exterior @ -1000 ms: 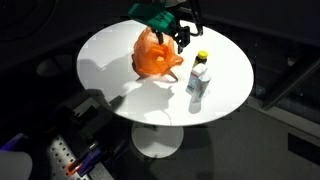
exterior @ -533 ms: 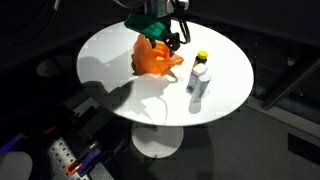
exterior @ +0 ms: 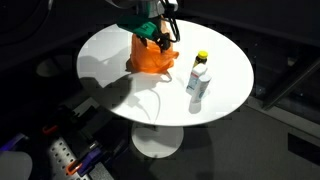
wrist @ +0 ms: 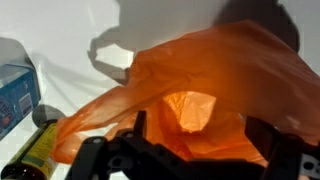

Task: Remove the white bottle from the plastic bag

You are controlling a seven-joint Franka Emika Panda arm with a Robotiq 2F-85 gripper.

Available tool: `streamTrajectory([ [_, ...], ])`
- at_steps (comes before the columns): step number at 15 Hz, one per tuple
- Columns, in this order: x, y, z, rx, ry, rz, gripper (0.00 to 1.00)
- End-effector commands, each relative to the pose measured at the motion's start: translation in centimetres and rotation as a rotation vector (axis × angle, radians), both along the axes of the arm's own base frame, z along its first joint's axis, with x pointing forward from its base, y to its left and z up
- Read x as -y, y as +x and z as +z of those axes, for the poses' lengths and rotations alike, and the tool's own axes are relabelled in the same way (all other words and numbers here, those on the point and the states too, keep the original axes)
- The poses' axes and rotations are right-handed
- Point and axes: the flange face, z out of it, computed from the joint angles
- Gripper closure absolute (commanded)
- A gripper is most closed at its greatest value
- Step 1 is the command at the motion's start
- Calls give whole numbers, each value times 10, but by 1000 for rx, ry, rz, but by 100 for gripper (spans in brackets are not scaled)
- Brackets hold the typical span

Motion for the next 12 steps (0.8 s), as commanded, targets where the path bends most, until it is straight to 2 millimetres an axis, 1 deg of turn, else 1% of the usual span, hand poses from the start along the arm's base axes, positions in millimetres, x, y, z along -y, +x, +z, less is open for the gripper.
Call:
streamTrajectory([
  [1, -12, -15, 3, -42, 32, 23, 0],
  [4, -19, -26, -1, -74, 56, 31, 0],
  [7, -22, -32, 0, -69, 82, 30, 0],
  [12, -23, -36, 20, -35, 132, 20, 0],
])
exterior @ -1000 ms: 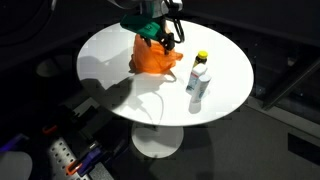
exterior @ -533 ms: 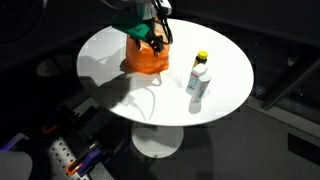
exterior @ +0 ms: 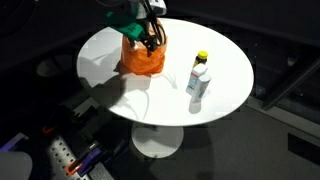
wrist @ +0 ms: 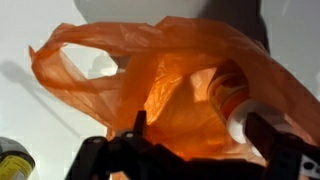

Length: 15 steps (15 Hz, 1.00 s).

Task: Remove the white bottle from the plastic bag

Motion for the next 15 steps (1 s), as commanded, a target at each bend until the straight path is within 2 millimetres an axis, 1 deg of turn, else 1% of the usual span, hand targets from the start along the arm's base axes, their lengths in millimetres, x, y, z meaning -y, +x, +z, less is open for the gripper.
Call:
streamTrajectory([
  [1, 2, -9, 23, 28, 41, 3, 0],
  [3, 2, -8, 30, 47, 54, -3, 0],
  [5, 1, -6, 32, 50, 57, -5, 0],
  [9, -6, -1, 29, 51, 56, -1, 0],
  [15, -30, 2, 26, 56, 57, 33, 0],
])
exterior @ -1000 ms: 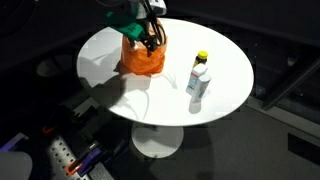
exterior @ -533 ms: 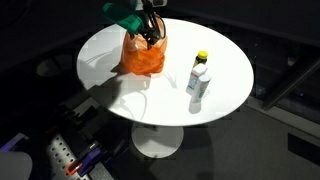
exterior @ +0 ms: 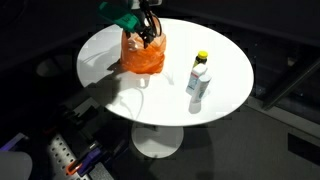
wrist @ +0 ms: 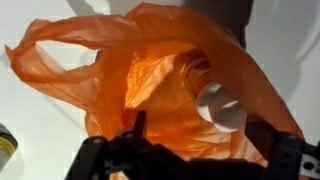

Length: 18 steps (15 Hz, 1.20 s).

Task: Remove the white bottle from the plastic bag

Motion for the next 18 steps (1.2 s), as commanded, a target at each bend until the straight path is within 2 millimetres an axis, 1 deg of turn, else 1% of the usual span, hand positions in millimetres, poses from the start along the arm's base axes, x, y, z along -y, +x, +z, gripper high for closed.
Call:
streamTrajectory([
  [1, -16, 5, 1, 13, 14, 21, 0],
  [4, -26, 6, -2, 13, 15, 37, 0],
  [8, -34, 8, -11, 15, 8, 55, 0],
  [14, -38, 9, -25, 17, -7, 57, 0],
  [15, -37, 10, -26, 19, -10, 57, 22],
  [16, -37, 10, -24, 19, -14, 53, 25],
  [18, -36, 10, -20, 20, -19, 51, 42],
])
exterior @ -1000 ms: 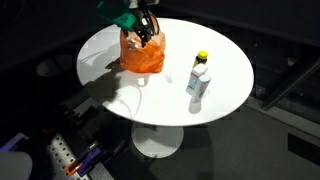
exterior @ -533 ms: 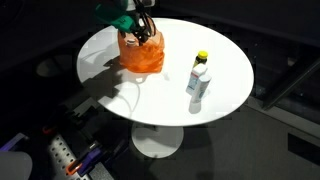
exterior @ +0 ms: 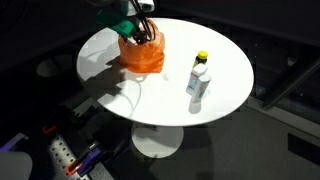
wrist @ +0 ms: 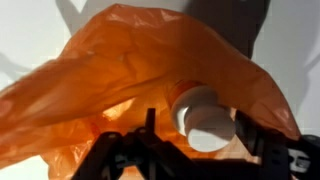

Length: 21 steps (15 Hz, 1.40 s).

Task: Remove the white bottle from the plastic bag

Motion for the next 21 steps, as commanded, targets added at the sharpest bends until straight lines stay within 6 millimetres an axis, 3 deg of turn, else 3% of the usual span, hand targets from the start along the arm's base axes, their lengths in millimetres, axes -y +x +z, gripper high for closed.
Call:
streamTrajectory([
  [1, 0, 6, 11, 14, -17, -6, 51],
  [3, -1, 6, 17, 21, -30, 3, 67],
  [6, 2, 5, 37, 45, -56, 4, 81],
  [13, 24, 2, 89, 110, -104, -28, 81],
  [21, 56, -31, 152, 104, -135, -53, 81],
])
